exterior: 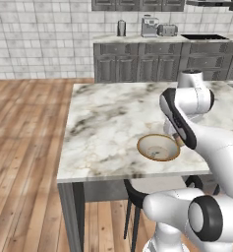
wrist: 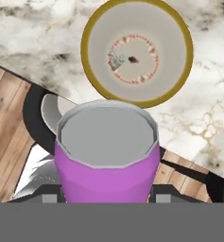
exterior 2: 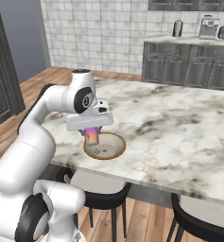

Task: Open the fridge, grab two sodas, and place both sodas inside the bowl with ice on the dining counter.

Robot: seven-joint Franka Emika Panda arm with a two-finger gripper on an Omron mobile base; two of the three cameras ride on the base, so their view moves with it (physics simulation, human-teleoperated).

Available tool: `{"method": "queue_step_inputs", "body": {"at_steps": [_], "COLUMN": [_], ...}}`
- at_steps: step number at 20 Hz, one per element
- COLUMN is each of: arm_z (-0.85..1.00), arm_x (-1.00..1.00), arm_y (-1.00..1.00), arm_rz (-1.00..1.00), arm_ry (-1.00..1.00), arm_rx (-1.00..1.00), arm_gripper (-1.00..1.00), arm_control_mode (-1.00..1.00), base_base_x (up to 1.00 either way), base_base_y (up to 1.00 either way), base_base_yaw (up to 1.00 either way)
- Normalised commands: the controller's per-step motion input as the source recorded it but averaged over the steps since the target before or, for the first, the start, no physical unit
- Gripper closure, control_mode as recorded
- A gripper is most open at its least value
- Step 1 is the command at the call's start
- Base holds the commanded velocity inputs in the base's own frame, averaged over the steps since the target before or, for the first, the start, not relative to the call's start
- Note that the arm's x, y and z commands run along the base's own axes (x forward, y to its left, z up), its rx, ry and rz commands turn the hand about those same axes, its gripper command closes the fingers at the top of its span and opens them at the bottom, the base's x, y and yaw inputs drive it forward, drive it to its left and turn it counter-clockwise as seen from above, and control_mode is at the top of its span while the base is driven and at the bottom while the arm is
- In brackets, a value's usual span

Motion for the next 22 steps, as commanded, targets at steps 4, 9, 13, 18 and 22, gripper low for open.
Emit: {"method": "queue_step_inputs", "body": {"at_steps": [4, 9, 13, 18, 22], "arm_z": [-0.11, -0.06, -0.13, -0.42, -0.57], "arm_x": [0.37, 0.40, 0.35, 0.36, 0.35], "arm_y": [0.00, 0.00, -0.01, 0.00, 0.00], "arm_rz": [0.04, 0.05, 0.06, 0.08, 0.14], "arm_ry": [0.02, 0.04, 0.04, 0.08, 0.12], "arm_rx": [0.00, 0.00, 0.00, 0.00, 0.00], "arm_gripper": [1.00, 1.00, 1.00, 1.00, 1.00], "arm_control_mode": [-1.00, -1.00, -1.00, -1.00, -1.00], "base_base_x": [0.00, 0.00, 0.00, 0.00, 0.00], "base_base_y": [0.00, 0.00, 0.00, 0.00, 0.00], "base_base_yaw": [0.00, 0.00, 0.00, 0.00, 0.00]}}
